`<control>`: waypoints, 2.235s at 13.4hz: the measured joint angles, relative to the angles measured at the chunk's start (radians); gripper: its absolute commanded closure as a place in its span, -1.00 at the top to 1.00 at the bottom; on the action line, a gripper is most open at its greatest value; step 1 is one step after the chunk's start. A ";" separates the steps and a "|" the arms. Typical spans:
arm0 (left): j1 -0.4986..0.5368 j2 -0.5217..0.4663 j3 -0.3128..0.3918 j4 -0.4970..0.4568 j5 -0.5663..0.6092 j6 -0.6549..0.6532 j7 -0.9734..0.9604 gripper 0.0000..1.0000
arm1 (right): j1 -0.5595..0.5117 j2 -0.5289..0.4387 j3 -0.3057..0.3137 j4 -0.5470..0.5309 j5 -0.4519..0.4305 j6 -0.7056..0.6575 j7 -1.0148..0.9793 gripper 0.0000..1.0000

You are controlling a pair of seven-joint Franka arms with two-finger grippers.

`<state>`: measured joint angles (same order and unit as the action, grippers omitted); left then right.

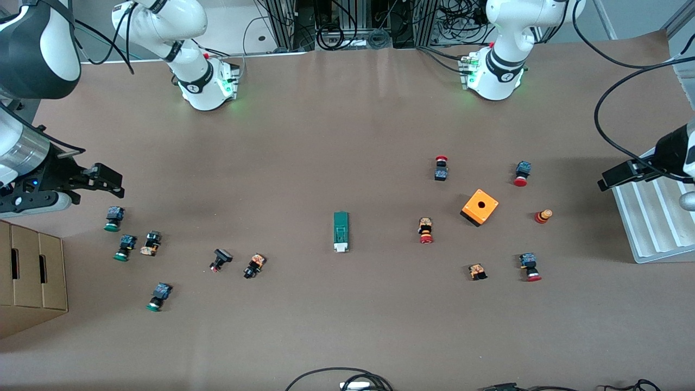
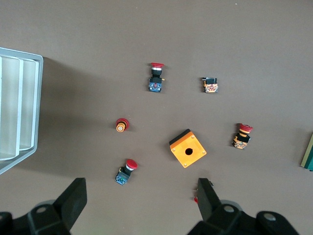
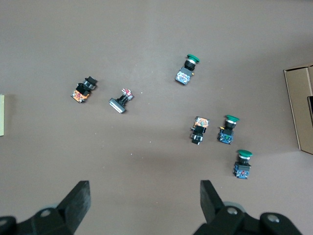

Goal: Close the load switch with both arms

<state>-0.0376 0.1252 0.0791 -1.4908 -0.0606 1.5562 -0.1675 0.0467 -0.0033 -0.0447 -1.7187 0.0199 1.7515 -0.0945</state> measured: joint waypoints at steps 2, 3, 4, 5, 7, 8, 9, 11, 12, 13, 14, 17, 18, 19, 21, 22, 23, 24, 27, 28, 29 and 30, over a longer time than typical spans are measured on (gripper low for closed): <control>0.000 0.013 0.000 0.000 0.000 0.000 0.000 1.00 | 0.000 0.000 0.000 0.000 0.000 0.000 0.000 1.00; 0.000 0.016 0.000 0.000 0.000 0.000 0.001 1.00 | 0.000 0.000 -0.001 0.000 0.000 0.000 0.000 1.00; 0.001 0.014 0.000 0.002 0.000 0.000 0.001 1.00 | 0.000 0.000 -0.002 0.000 0.000 0.000 0.000 1.00; 0.001 0.009 0.000 0.005 0.001 0.000 0.010 1.00 | 0.000 0.000 -0.002 0.000 0.000 0.000 0.000 1.00; 0.002 -0.008 0.000 0.006 0.001 -0.003 0.060 1.00 | 0.000 0.000 -0.002 0.000 0.000 0.000 0.000 1.00; 0.002 -0.015 0.000 0.006 0.002 -0.006 0.089 1.00 | 0.000 0.000 -0.002 0.000 0.000 0.000 0.000 1.00; 0.003 -0.021 0.000 0.006 0.002 -0.008 0.110 1.00 | 0.000 0.000 -0.002 0.000 0.000 0.000 0.000 1.00; 0.003 -0.027 -0.001 0.006 0.002 -0.011 0.128 1.00 | 0.000 0.000 -0.002 0.000 0.000 0.000 0.000 1.00; 0.003 -0.028 -0.002 0.005 0.002 -0.012 0.131 1.00 | 0.000 0.000 -0.002 0.000 0.000 0.000 0.000 1.00; 0.003 -0.029 -0.003 0.001 0.009 -0.013 0.133 1.00 | 0.000 0.000 -0.002 0.000 0.000 0.000 0.000 1.00; 0.003 -0.033 -0.005 -0.007 0.023 -0.013 0.133 1.00 | 0.000 0.000 -0.003 0.000 0.000 0.000 0.000 1.00; 0.003 -0.059 -0.007 -0.046 0.039 -0.004 0.134 1.00 | 0.000 0.000 -0.003 0.000 0.000 0.001 0.000 1.00; 0.003 -0.063 -0.007 -0.050 0.039 -0.001 0.135 1.00 | 0.000 0.001 -0.003 0.000 0.000 0.001 0.000 1.00; 0.003 -0.066 -0.008 -0.050 0.039 0.002 0.135 1.00 | -0.001 0.001 -0.003 0.000 0.000 0.002 0.000 1.00; 0.003 -0.067 -0.008 -0.050 0.039 0.002 0.135 1.00 | -0.001 0.001 -0.004 0.000 0.000 0.002 0.000 1.00; 0.003 -0.067 -0.009 -0.050 0.039 0.002 0.135 1.00 | -0.001 0.001 -0.004 0.000 0.000 0.002 0.000 1.00; 0.003 -0.067 -0.009 -0.050 0.039 0.002 0.135 1.00 | -0.001 0.001 -0.005 0.000 0.000 0.002 0.000 1.00; 0.003 -0.067 -0.009 -0.050 0.039 0.002 0.135 1.00 | -0.001 0.001 -0.005 0.000 0.000 0.002 0.000 1.00; 0.003 -0.067 -0.009 -0.050 0.039 0.002 0.135 1.00 | -0.001 0.001 -0.005 0.000 0.000 0.003 -0.001 1.00; 0.003 -0.067 -0.009 -0.050 0.039 0.002 0.135 1.00 | -0.001 0.001 -0.005 0.000 0.000 0.005 -0.003 1.00; 0.003 -0.067 -0.009 -0.050 0.039 0.004 0.135 1.00 | -0.001 0.001 -0.005 0.000 0.000 0.009 -0.005 1.00; 0.003 -0.067 -0.009 -0.050 0.039 0.004 0.135 1.00 | -0.001 0.001 -0.005 0.000 0.000 0.011 -0.005 1.00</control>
<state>-0.0346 0.0582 0.0701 -1.5405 -0.0218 1.5606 -0.0325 0.0457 -0.0028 -0.0501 -1.7187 0.0199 1.7622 -0.0994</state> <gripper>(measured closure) 0.000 0.000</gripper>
